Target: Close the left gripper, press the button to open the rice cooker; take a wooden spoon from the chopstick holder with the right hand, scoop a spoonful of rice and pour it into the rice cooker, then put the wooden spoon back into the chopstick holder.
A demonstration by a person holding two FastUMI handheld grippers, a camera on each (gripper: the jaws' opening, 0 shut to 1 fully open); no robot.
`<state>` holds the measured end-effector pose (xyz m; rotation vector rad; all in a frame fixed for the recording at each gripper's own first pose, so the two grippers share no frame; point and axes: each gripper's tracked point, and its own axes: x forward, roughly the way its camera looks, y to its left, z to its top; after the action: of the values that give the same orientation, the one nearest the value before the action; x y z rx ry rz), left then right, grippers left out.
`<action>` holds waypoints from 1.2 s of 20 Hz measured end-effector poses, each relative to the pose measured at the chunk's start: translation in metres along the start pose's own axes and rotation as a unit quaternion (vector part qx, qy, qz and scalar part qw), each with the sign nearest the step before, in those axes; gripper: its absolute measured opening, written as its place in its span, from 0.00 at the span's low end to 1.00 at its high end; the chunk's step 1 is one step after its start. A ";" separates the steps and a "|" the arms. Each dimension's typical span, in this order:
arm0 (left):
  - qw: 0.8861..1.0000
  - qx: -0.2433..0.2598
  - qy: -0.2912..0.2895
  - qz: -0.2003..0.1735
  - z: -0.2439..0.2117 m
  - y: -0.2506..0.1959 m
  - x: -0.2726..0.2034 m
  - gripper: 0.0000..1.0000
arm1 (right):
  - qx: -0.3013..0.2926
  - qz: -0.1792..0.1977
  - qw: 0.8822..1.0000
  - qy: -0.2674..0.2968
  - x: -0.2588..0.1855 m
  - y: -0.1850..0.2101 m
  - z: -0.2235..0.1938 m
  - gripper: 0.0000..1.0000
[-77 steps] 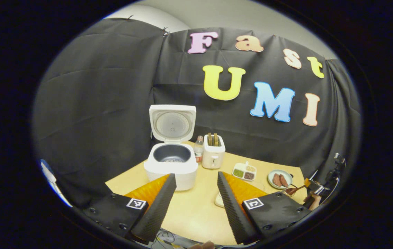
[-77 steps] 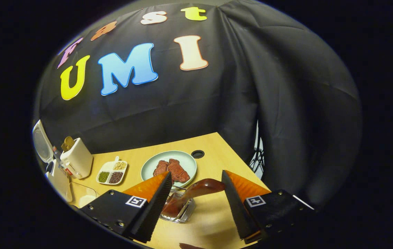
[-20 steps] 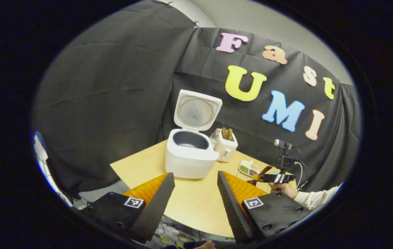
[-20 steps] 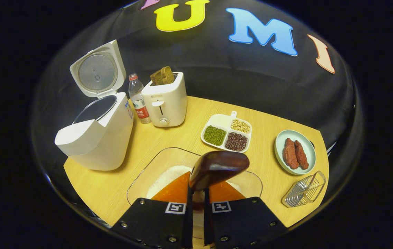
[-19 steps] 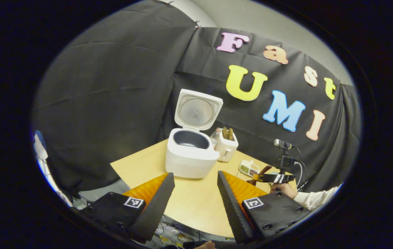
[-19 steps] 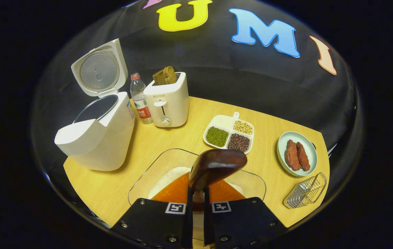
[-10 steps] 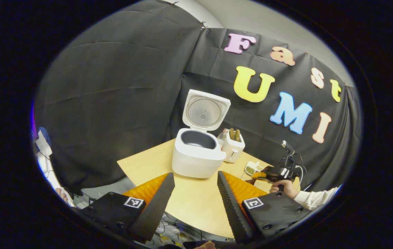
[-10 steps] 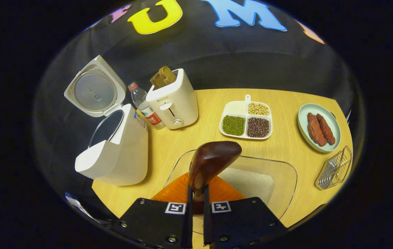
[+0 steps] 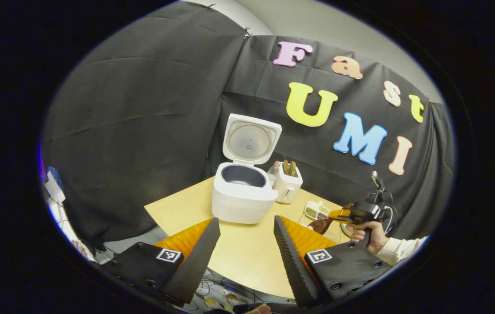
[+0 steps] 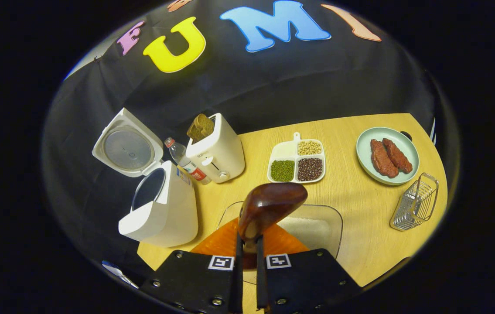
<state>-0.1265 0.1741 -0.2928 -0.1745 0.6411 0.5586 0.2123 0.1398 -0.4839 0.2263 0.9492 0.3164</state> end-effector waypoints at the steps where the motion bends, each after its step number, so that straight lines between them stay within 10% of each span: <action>1: 1.000 0.002 -0.001 -0.001 0.002 0.000 -0.001 0.83 | 0.005 0.005 1.000 -0.006 -0.005 0.002 0.005 0.12; 11: 1.000 0.009 -0.002 0.008 0.006 0.015 -0.004 0.89 | 0.132 0.123 0.983 -0.036 -0.036 0.080 0.053 0.12; 24: 0.998 0.009 -0.020 0.061 0.022 0.059 -0.005 0.83 | 0.065 0.212 0.975 -0.028 0.036 0.257 0.071 0.12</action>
<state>-0.1503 0.2281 -0.2713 -0.1079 0.6210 0.6721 0.2481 0.3880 -0.3876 0.5587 0.8618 0.6368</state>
